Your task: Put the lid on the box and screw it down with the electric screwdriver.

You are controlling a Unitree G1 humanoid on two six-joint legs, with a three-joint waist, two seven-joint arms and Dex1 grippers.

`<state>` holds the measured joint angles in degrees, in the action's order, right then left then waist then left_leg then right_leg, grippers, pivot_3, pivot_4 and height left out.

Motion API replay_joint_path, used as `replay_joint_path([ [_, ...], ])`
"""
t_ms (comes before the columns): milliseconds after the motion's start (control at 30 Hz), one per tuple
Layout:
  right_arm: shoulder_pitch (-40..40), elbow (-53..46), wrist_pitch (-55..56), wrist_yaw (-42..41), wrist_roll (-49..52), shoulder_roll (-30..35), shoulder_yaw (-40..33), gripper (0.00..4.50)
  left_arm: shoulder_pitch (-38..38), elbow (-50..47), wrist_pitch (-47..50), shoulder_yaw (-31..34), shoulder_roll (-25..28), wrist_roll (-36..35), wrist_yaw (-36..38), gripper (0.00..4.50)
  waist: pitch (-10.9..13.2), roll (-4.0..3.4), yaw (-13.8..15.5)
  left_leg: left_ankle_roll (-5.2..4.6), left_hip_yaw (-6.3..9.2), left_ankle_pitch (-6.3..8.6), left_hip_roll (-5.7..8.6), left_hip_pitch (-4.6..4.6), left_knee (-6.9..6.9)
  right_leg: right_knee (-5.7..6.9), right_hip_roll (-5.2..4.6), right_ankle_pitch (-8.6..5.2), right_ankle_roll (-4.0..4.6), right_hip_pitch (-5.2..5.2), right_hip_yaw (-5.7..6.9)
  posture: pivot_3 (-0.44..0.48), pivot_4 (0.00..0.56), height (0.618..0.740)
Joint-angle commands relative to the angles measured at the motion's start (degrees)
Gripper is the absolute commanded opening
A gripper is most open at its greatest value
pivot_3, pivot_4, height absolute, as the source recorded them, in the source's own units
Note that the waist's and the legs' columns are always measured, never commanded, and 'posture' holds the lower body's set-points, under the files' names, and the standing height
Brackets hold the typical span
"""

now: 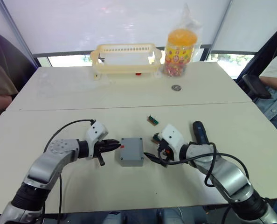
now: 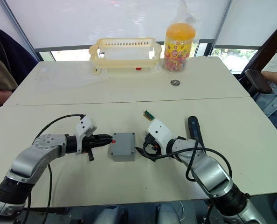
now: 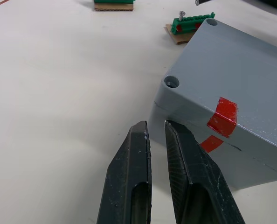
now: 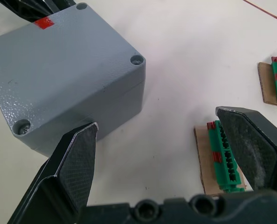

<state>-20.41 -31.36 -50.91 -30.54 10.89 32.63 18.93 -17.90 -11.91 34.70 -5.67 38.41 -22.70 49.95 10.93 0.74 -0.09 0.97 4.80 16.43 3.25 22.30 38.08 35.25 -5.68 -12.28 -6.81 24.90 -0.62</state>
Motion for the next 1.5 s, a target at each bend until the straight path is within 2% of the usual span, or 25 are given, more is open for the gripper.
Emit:
replay_joint_path([
  [33, 0.0, -2.9, 0.1, 0.2, 0.0, -0.6, -0.6, 4.44, -1.1, -0.8, -1.0, 0.0, -0.4, 0.4, 0.3, 0.56, 0.0, 0.00, -0.2, 0.00, 0.00, 0.00, 0.00, 0.00, 0.00, 0.00, 0.00, 0.00, 0.00, 0.00, 0.00, 0.000, 0.150, 0.740],
  [233, 0.2, -3.4, 0.2, 0.3, -0.2, 0.3, -1.2, 4.44, -1.0, -0.4, -1.1, 0.6, 0.1, 1.2, 0.5, 0.56, 0.0, 0.00, -0.5, 0.00, 0.01, 0.00, 0.00, 0.00, 0.00, 0.01, 0.00, 0.01, -0.01, 0.00, 0.00, 0.000, 0.150, 0.740],
  [367, -1.1, -4.9, 0.1, -3.0, 4.4, 2.2, -8.9, 4.44, 1.1, -1.4, -0.4, 4.9, 6.6, 0.4, 3.8, 0.56, 0.0, 0.00, -0.7, 0.01, 0.00, 0.00, 0.00, 0.00, 0.00, 0.07, 0.00, 0.01, -0.01, 0.05, 0.00, 0.000, 0.150, 0.740],
  [433, -1.7, -5.1, -1.9, -4.2, 10.7, -0.4, -15.5, 4.44, 1.3, -4.6, 2.8, 7.6, 10.6, -3.4, 6.8, 0.56, 0.0, 0.03, -0.8, 0.00, -0.02, 0.00, -0.02, 0.00, 0.00, 0.12, 0.04, 0.01, -0.01, 0.10, -0.02, 0.000, 0.150, 0.740],
  [500, -1.8, -4.1, -1.8, -5.1, 13.3, -1.0, -18.5, 4.44, 0.7, -7.3, 5.9, 9.8, 13.4, -7.2, 9.0, 0.56, 0.0, 0.02, -0.6, 0.00, 0.01, 0.00, -0.07, 0.00, 0.00, 0.15, 0.08, 0.01, 0.00, 0.10, -0.01, 0.000, 0.150, 0.740],
  [600, -2.2, 0.9, 0.7, -5.9, 13.7, -1.1, -19.6, 4.44, -1.4, -11.4, 10.7, 12.3, 16.5, -13.1, 11.6, 0.56, 0.0, 0.03, -0.4, 0.00, 0.05, 0.00, -0.09, -0.01, 0.00, 0.12, 0.05, 0.01, 0.00, 0.01, 0.02, 0.000, 0.150, 0.740],
  [700, -2.6, 6.8, 4.2, -6.3, 12.0, -1.4, -17.6, 4.44, -3.4, -14.3, 12.9, 12.2, 18.1, -15.6, 12.1, 0.56, 0.0, 0.04, -0.7, 0.00, -0.02, 0.00, -0.06, -0.03, 0.07, 0.09, 0.03, 0.01, 0.00, -0.04, -0.05, 0.000, 0.150, 0.740],
  [800, -2.7, 11.5, 8.0, -7.1, 10.3, -1.9, -15.3, 4.44, -5.2, -15.7, 13.5, 10.9, 17.8, -15.7, 10.6, 0.56, 0.0, 0.03, -0.7, 0.00, -0.05, 0.00, -0.05, -0.07, 0.05, 0.15, 0.04, 0.02, -0.01, -0.01, -0.07, 0.000, 0.150, 0.740],
  [900, -3.0, 16.0, 11.7, -7.9, 8.5, -2.6, -13.2, 3.59, -6.5, -17.4, 14.5, 9.3, 15.9, -16.0, 8.2, 0.56, 0.0, 0.03, -0.8, 0.00, -0.05, 0.00, -0.02, -0.09, 0.04, 0.24, 0.08, 0.02, -0.01, 0.03, -0.07, 0.000, 0.150, 0.740],
  [967, -3.4, 18.2, 13.6, -8.2, 7.7, -3.1, -12.4, 2.65, -6.3, -18.2, 14.1, 7.7, 15.2, -15.1, 7.2, 0.56, 0.0, 0.03, -0.8, 0.00, -0.05, 0.00, -0.03, -0.09, 0.04, 0.24, 0.08, 0.02, -0.01, 0.03, -0.07, 0.000, 0.150, 0.740],
  [1267, -4.9, 24.1, 18.5, -8.7, 4.8, -5.6, -10.1, 2.65, -4.7, -18.1, 11.7, 4.3, 14.2, -12.6, 6.2, 0.56, 0.0, 0.03, -0.7, 0.02, -0.07, -0.01, -0.02, -0.10, 0.04, 0.26, 0.09, 0.02, 0.00, 0.04, -0.10, 0.000, 0.150, 0.740],
  [1500, -4.8, 25.0, 19.8, -8.7, 3.2, -6.4, -9.1, 2.65, -4.9, -18.0, 10.9, 3.2, 13.7, -11.8, 6.2, 0.56, 0.0, 0.03, -0.7, 0.05, -0.06, -0.03, -0.01, -0.10, 0.04, 0.27, 0.08, 0.02, 0.00, 0.04, -0.11, 0.000, 0.150, 0.740],
])
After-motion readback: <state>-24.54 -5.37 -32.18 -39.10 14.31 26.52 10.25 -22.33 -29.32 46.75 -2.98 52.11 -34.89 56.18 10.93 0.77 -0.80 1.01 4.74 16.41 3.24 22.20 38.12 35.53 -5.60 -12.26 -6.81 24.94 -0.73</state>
